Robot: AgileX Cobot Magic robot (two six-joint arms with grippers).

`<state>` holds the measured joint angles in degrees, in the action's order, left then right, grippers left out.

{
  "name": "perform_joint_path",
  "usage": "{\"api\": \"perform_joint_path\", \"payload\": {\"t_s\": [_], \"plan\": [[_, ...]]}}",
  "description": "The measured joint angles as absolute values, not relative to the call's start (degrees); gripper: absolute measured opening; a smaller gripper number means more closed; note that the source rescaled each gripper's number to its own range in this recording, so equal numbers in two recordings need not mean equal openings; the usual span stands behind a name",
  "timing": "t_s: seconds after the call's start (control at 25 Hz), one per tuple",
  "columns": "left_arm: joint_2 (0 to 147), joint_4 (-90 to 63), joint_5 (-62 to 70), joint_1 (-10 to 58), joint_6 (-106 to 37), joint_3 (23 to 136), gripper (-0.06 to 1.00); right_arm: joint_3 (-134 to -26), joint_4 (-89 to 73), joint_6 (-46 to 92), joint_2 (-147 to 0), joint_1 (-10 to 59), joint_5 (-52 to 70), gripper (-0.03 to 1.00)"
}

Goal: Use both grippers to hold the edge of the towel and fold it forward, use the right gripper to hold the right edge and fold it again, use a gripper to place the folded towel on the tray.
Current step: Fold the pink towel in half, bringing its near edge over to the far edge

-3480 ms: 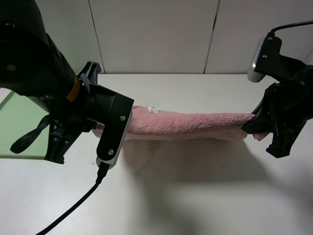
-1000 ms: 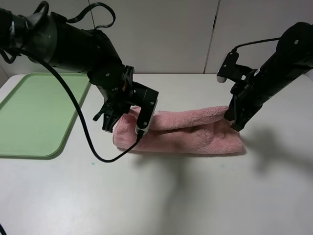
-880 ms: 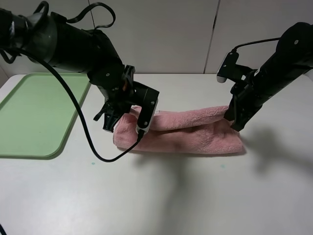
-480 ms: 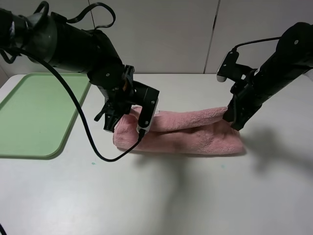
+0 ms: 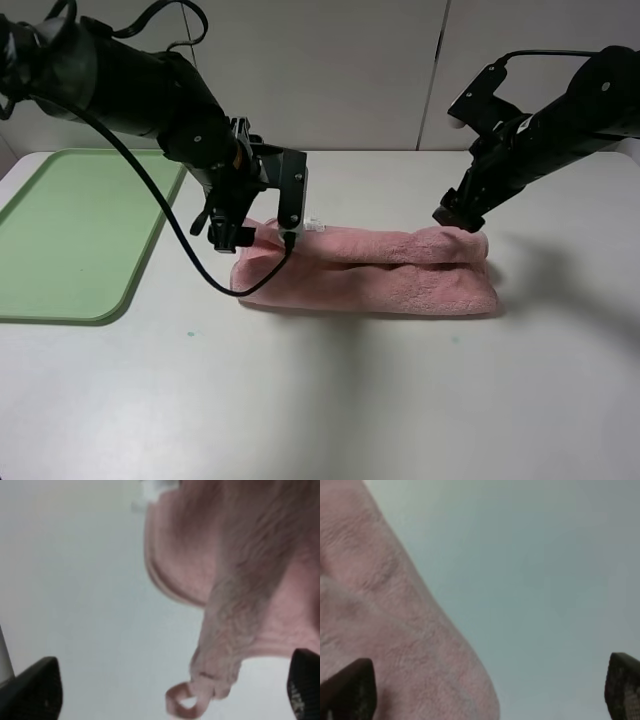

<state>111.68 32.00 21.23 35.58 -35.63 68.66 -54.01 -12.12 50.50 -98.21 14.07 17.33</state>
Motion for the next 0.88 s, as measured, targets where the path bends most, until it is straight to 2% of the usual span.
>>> {"api": "perform_joint_path", "payload": {"t_s": [0.4,0.6,0.88], "plan": [[111.7,31.8,20.6,35.3,-34.9,68.7,0.93,-54.0,-12.1,49.5,-98.2,14.1,18.1,1.0],[111.7,31.8,20.5,35.3,-32.4,68.7,0.99,-54.0,-12.1,49.5,-98.3,14.1,18.8,1.0],[111.7,31.6,20.5,35.3,-32.0,68.7,1.0,-54.0,-12.1,49.5,-98.3,14.1,19.3,1.0]]}}
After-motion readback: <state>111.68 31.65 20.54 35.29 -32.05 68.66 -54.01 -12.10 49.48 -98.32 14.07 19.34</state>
